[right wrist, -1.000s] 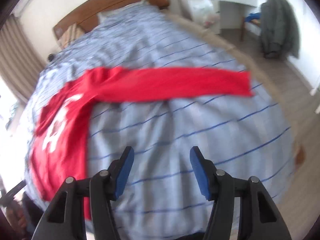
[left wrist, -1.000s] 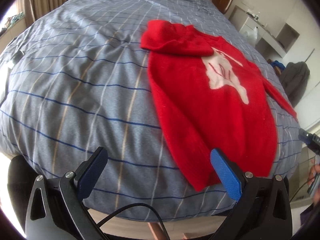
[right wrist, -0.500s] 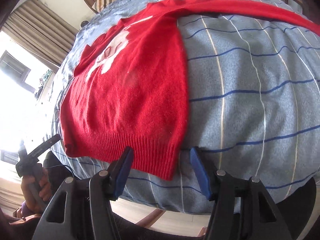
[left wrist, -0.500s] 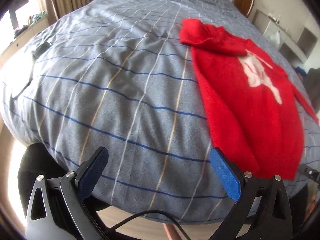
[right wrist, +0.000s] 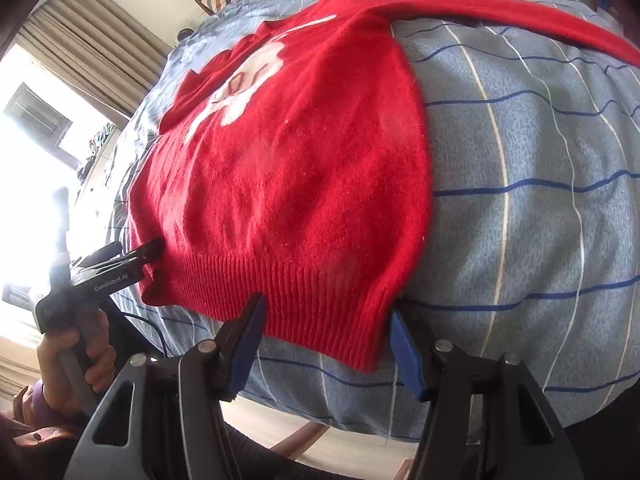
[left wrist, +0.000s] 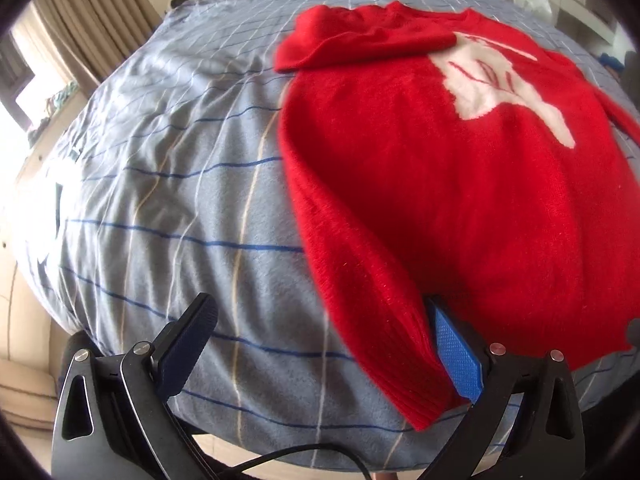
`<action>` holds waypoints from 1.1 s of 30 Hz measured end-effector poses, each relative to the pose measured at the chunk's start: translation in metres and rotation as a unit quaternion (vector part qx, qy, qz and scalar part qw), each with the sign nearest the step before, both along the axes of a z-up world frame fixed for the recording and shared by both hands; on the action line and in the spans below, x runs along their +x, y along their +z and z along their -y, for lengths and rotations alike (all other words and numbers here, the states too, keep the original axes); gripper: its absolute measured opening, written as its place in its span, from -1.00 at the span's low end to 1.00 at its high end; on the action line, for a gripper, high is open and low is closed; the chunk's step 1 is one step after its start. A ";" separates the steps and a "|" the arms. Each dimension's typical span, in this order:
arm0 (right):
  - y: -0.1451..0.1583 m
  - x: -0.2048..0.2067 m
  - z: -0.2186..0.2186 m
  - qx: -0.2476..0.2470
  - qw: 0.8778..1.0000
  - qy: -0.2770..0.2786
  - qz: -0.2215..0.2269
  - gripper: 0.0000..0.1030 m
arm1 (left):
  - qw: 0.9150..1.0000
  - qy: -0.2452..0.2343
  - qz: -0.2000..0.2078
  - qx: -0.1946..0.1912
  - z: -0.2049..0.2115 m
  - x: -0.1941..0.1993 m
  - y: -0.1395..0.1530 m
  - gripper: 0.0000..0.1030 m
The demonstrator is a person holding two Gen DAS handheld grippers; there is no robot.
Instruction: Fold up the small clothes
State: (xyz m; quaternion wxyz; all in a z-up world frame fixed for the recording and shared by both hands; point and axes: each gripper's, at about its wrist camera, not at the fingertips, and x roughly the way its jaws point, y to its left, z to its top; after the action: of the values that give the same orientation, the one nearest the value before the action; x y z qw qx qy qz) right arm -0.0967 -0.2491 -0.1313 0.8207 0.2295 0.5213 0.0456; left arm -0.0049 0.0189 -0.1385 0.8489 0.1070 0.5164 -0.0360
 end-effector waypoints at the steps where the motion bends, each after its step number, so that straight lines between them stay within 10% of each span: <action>1: 0.001 -0.002 0.001 -0.001 1.000 -0.001 0.001 0.17 | 1.000 0.011 -0.005 -0.021 -0.014 -0.002 0.001 0.50; 4: 0.001 -0.006 0.005 0.003 1.000 0.002 0.003 0.17 | 0.990 0.032 -0.041 -0.133 -0.051 -0.004 -0.006 -0.51; 7: -0.004 -0.002 0.002 0.020 1.000 0.015 0.004 -0.01 | 0.982 -0.001 -0.055 -0.183 -0.051 -0.007 -0.009 -0.94; 9: -0.008 0.002 -0.001 0.025 0.999 0.021 -0.005 -0.85 | 0.983 -0.026 -0.051 -0.175 -0.047 -0.012 -0.007 -0.96; 19: 0.029 -0.024 -0.016 -0.057 0.997 0.035 -0.037 -0.91 | 0.992 -0.089 -0.016 -0.092 -0.066 -0.030 0.018 -0.98; 25: -0.022 -0.017 0.006 -0.030 0.996 -0.018 -0.077 -0.91 | 0.995 -0.066 -0.027 -0.065 -0.054 -0.013 -0.023 -0.97; 30: -0.032 -0.013 0.006 -0.011 0.997 -0.037 -0.064 -0.81 | 0.995 -0.055 -0.027 -0.084 -0.062 -0.011 -0.014 -0.58; 33: -0.026 -0.017 0.003 -0.008 0.997 -0.029 -0.067 -0.02 | 0.996 -0.046 -0.029 -0.075 -0.079 -0.015 0.001 0.10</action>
State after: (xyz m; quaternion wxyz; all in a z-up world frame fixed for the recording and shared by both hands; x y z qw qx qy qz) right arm -0.1140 -0.2517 -0.1574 0.7870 0.2407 0.5681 0.0019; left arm -0.0197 0.0975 -0.1373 0.8366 0.0660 0.5311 -0.1167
